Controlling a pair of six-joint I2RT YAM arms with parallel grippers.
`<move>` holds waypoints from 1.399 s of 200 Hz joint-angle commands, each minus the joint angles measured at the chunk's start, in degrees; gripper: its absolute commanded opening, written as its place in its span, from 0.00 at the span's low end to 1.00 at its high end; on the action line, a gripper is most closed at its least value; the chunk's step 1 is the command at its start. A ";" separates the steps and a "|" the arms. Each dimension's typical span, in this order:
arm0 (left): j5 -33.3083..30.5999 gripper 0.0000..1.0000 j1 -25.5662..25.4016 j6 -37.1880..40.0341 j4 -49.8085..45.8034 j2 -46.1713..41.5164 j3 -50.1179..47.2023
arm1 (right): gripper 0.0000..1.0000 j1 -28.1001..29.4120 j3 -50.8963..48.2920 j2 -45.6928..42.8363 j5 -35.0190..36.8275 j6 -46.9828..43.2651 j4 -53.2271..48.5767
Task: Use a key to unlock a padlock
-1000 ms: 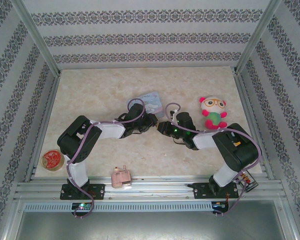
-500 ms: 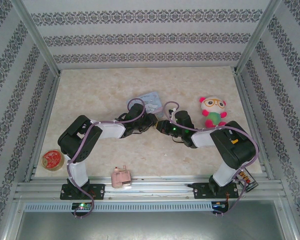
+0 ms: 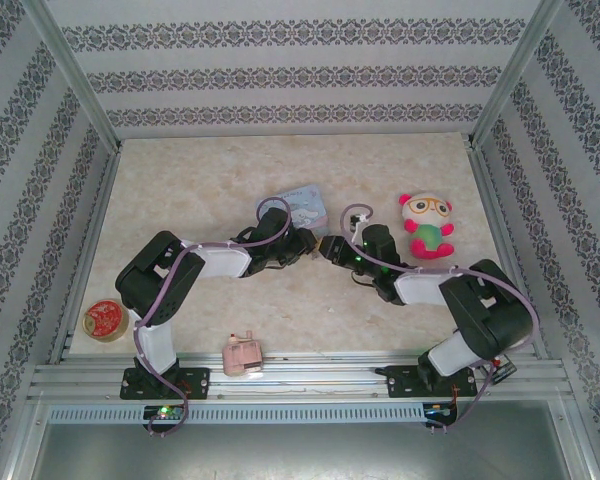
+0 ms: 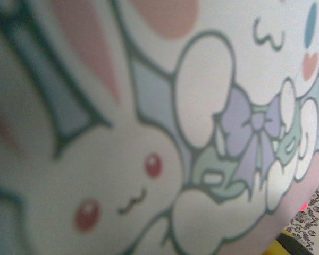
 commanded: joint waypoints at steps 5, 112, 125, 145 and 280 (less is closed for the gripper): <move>6.30 0.15 -1.61 -3.98 -3.53 1.12 -2.51 | 0.33 -0.26 -2.29 -3.33 2.28 0.02 2.10; 6.65 0.15 -1.61 -3.95 -3.19 1.06 -2.78 | 0.28 2.90 -0.91 4.89 1.05 2.25 6.18; 6.74 0.15 -1.63 -3.90 -3.18 0.97 -2.80 | 0.27 3.04 -0.62 5.62 0.97 2.31 6.64; 6.83 0.15 -1.61 -3.91 -3.27 1.03 -2.74 | 0.25 3.21 -0.36 6.18 0.88 2.39 7.10; 6.82 0.15 -1.61 -4.00 -3.01 1.19 -2.71 | 0.23 4.31 -0.40 8.03 2.52 3.17 7.81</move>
